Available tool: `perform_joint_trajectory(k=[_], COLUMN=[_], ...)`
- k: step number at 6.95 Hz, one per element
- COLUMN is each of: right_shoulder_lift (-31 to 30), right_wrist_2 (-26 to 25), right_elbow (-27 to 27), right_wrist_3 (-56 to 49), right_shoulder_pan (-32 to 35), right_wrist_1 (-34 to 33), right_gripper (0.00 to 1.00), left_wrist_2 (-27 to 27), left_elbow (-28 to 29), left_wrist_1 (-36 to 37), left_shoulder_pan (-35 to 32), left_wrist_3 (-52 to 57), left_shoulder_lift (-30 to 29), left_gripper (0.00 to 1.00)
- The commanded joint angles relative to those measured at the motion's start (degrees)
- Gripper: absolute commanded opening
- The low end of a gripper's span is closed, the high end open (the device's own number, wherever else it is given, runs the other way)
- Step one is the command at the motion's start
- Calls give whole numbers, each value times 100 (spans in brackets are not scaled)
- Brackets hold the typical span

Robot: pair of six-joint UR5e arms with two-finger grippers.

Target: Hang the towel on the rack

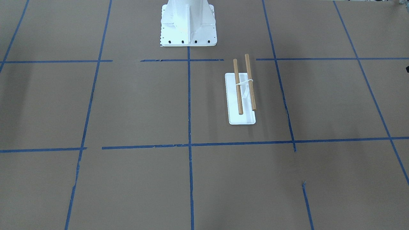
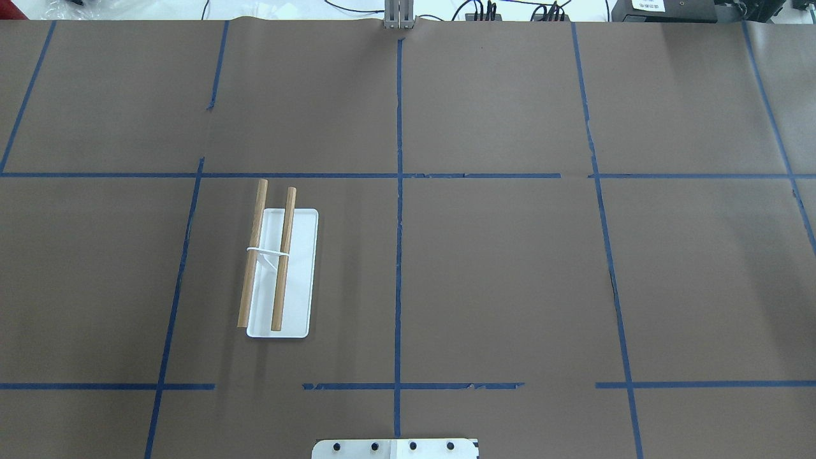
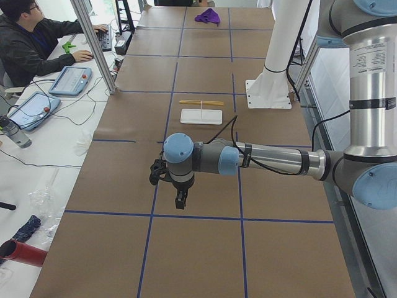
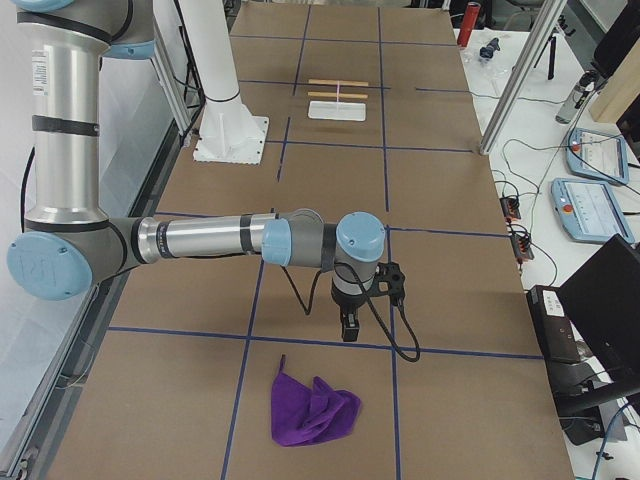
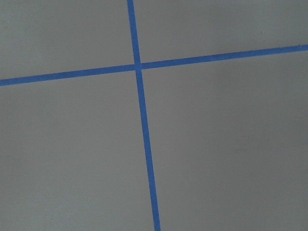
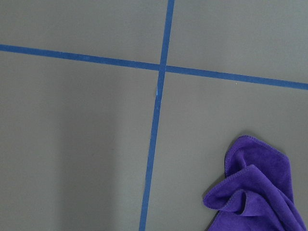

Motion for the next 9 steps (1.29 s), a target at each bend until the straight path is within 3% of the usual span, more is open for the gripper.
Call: perform_joint_trajectory(k=[1,2,4,7,9], right_shoulder_lift=[20,12,-250,-698,-1060], right_wrist_2=[9,26,44,0,-123], right_elbow=[18,52,44,-96,-882], right_wrist_3=[-9,9,0,-210,-2222], right_shoulder_pan=[0,0,-44,-35,-35], right_wrist_1=[0,261,1426,2397,2707], right_gripper=[100,100,100,99,99], left_wrist_2=[17,43,-26,-27,-44], left_elbow=[-68,-94,-357,-192,-34], left_wrist_1=[-9,-17,-26,-683,-1052], left_shoulder_pan=[2,11,20,29,46], left_wrist_3=[-9,-9,-35,-53,-35], left_shoulder_lift=[-28,-72,-107,-896,-1003], left_gripper=[100,100,100,100,100])
